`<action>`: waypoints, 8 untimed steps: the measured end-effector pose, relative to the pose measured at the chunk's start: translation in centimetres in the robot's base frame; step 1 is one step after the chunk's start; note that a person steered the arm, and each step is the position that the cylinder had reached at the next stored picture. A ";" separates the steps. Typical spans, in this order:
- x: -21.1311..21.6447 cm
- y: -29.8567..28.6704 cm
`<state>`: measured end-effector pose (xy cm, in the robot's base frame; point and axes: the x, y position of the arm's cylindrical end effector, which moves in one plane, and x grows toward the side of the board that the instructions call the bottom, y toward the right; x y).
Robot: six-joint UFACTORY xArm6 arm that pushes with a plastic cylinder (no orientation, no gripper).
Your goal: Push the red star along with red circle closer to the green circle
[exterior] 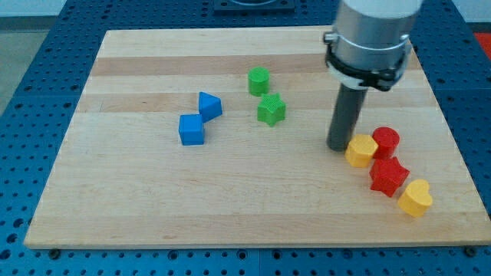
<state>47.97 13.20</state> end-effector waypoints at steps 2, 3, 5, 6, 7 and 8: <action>1.0 3.1; 1.9 3.6; -2.6 3.1; -3.7 4.4; -3.7 6.4; -3.5 6.8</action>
<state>44.49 19.99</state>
